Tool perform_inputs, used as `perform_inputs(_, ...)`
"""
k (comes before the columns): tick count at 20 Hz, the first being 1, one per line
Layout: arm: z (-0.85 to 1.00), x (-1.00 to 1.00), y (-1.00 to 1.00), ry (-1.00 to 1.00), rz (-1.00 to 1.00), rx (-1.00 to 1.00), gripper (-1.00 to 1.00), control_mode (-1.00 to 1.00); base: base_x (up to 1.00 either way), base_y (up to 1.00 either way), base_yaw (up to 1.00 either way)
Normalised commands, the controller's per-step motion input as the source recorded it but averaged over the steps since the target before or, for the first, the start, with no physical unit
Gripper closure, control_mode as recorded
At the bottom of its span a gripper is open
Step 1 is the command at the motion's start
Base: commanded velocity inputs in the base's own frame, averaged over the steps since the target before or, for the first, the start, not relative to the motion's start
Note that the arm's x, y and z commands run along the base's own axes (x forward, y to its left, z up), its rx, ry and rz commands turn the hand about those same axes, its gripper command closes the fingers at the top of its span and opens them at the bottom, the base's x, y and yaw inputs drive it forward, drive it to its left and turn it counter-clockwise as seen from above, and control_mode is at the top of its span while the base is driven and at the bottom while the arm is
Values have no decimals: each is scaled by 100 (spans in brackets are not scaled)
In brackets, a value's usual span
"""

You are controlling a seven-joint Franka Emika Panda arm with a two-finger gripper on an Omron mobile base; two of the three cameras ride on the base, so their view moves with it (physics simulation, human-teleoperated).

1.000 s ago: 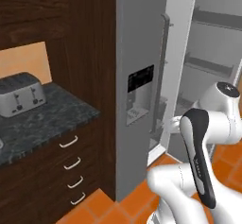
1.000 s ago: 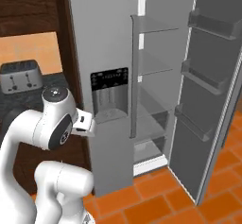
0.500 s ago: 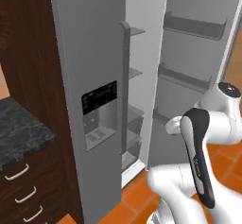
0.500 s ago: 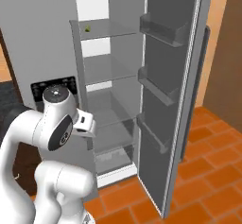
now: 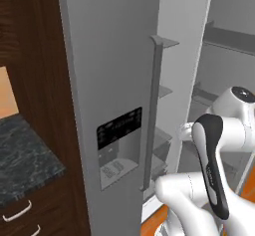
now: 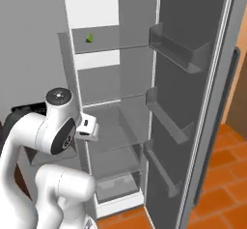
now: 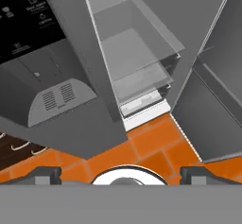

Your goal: Place one lemon wedge and one chicken drumstick in each tupperware on the nearby counter, to pack two identical lunches.

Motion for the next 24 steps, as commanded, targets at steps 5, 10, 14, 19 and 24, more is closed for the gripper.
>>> perform_inputs(5,0,0,0,0,0,0,-100,100,32,-54,36)
perform_inputs(10,0,0,0,0,0,0,-100,100,34,-28,35)
perform_inputs(14,0,0,0,0,0,0,-100,100,52,-6,38)
perform_inputs(19,0,0,0,0,0,0,-100,100,12,-51,29)
perform_inputs(24,0,0,0,0,0,0,-100,100,3,-46,19)
